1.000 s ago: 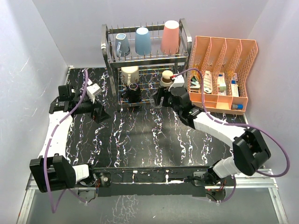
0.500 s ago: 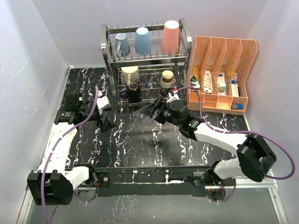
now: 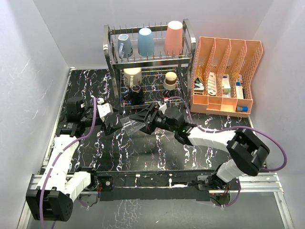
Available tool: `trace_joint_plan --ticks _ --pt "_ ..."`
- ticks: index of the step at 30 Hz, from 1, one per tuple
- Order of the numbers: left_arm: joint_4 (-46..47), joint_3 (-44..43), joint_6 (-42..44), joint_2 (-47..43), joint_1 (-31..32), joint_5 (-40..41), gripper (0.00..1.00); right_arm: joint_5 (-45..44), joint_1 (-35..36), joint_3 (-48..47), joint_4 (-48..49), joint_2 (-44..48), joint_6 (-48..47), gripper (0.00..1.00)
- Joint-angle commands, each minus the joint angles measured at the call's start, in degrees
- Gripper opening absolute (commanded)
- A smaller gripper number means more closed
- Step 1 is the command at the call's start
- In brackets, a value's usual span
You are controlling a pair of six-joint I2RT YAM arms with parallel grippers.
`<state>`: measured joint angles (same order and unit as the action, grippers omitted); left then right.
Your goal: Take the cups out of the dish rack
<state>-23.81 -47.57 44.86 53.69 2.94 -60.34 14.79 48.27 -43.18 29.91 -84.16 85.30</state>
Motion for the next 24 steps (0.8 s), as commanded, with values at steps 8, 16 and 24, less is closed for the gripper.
trace_joint_plan --ticks 8,16,24 --pt "-7.90 -3.28 4.53 0.71 1.23 -7.11 0.55 5.01 4.01 -2.38 22.19 -7.17 14.63 0.11" --pt "-5.33 -2.80 -4.99 0.68 1.32 -0.58 0.00 1.89 4.43 -1.68 16.34 -6.70 12.96 0.70" --pt "-7.78 -6.44 -14.14 8.80 -0.80 24.22 0.00 -10.65 -1.02 -2.80 -13.61 5.52 -5.41 0.98"
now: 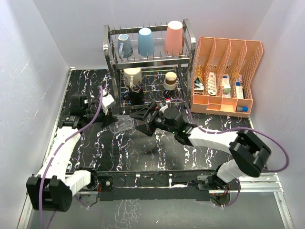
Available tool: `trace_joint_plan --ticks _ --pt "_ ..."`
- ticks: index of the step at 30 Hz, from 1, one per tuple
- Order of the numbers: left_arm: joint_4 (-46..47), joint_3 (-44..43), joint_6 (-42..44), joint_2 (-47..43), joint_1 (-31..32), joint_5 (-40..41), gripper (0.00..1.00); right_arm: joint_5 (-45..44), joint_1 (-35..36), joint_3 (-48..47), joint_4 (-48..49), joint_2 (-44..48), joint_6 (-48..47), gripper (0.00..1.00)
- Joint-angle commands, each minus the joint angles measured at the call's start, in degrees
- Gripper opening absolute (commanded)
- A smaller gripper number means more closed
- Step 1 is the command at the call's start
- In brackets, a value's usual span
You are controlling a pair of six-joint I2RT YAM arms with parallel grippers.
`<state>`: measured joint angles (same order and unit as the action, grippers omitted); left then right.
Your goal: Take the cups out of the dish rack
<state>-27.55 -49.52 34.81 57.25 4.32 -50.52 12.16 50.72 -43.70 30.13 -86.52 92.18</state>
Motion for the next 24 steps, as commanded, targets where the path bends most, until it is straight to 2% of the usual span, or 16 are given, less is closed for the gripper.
trace_joint_plan --ticks 1,6,9,13,18,24 --pt "-5.61 -6.08 -4.16 6.95 -3.49 15.76 0.00 -9.64 -4.25 -2.77 -17.31 9.18 -15.14 0.98" --pt "-12.45 -14.15 -4.76 16.23 -14.59 20.41 0.00 -19.68 -5.91 -8.34 -33.17 13.15 -29.03 0.98" --pt "-12.92 -18.05 -5.44 22.88 -18.00 27.90 0.00 -24.51 -5.90 -11.66 -37.74 12.85 -35.47 0.98" --pt "-14.54 -25.78 -9.23 33.97 -18.56 35.12 0.00 -30.31 -5.89 -16.04 -40.59 8.75 -43.06 0.97" --pt "-15.72 -36.40 -14.39 45.59 -18.47 37.63 0.00 -35.13 -5.89 -20.58 -40.58 3.43 -51.56 0.97" --pt "-16.14 -48.09 -17.46 56.60 -17.70 40.12 0.00 -36.23 -5.89 -25.45 -36.42 -3.73 -60.01 0.97"
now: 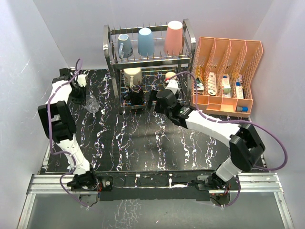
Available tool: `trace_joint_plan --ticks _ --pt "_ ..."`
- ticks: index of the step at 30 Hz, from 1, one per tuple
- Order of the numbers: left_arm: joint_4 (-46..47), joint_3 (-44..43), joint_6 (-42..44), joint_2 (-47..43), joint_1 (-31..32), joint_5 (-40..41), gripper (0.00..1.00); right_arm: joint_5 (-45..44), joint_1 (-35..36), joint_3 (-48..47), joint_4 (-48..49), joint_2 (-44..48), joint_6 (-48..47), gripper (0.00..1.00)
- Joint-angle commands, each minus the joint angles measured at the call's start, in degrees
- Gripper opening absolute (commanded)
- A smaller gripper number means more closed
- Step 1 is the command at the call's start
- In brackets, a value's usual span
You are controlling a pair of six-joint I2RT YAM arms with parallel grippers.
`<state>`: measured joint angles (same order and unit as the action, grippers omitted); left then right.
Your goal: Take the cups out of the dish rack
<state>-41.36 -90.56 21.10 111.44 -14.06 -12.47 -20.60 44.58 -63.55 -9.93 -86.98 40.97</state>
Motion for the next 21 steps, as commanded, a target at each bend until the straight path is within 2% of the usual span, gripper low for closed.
trace_joint_plan --ticks 1,8,13,15,18,21 --pt "-2.69 -8.47 -4.13 3.71 0.81 2.01 0.00 -2.97 0.25 -6.56 4.25 -4.89 -10.05 0.97" --pt "-6.54 -18.23 -5.00 12.64 2.29 3.58 0.00 -0.50 0.20 -15.05 8.28 -16.98 -18.45 0.97" --pt "-11.46 -27.48 -5.26 18.79 2.29 4.63 0.00 1.73 0.19 -20.03 11.31 -22.58 -25.03 0.97" --pt "-12.18 -28.29 -5.45 19.88 2.29 4.52 0.00 2.26 -0.19 -21.93 11.56 -24.69 -26.68 0.97" --pt "-11.98 -27.34 -5.63 19.09 2.29 4.35 0.07 3.98 -1.02 -23.60 11.81 -27.01 -27.32 0.97" --pt "-11.58 -26.51 -5.47 17.50 2.29 4.05 0.28 5.82 -1.54 -22.94 14.45 -28.31 -29.21 0.97"
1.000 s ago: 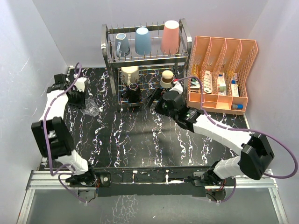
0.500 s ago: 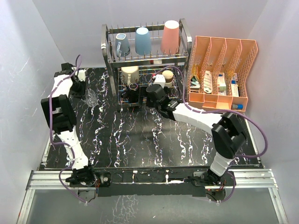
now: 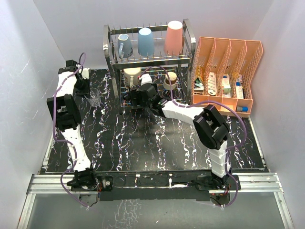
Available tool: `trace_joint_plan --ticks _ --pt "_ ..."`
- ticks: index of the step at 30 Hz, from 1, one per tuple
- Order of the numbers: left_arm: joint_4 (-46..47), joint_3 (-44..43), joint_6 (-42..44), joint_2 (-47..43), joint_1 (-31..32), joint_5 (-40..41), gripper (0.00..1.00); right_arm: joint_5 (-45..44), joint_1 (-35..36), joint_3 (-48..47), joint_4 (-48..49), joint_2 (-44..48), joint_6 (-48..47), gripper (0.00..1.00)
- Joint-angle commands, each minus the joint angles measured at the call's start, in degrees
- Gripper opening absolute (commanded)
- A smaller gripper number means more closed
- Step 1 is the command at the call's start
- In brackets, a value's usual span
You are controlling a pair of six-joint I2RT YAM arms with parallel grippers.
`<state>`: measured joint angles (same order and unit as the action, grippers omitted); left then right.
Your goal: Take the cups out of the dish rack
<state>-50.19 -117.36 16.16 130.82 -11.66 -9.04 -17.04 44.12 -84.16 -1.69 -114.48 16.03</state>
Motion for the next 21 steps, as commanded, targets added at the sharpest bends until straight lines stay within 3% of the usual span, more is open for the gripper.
trace_joint_plan --ticks 1,7,10,14,21 --pt "-2.86 0.21 -0.44 -2.55 -0.12 0.48 0.35 2.51 -1.13 -2.43 6.75 -1.35 -5.16 0.97" --pt "-4.77 -2.50 0.56 -6.69 -0.21 -1.62 0.72 4.13 -3.98 -2.71 7.32 -2.41 -7.92 0.98" --pt "-5.65 -3.29 0.80 -9.00 -0.20 -3.15 0.83 4.80 -6.20 -1.63 7.50 -1.37 -8.26 0.98" --pt "-7.10 -3.13 1.02 -11.75 -0.37 -5.86 0.89 4.76 -7.94 0.14 7.58 0.28 -10.20 0.98" --pt "-7.55 0.36 1.77 -15.59 -0.45 -9.36 0.92 0.80 -10.56 2.68 5.17 2.89 -10.60 0.98"
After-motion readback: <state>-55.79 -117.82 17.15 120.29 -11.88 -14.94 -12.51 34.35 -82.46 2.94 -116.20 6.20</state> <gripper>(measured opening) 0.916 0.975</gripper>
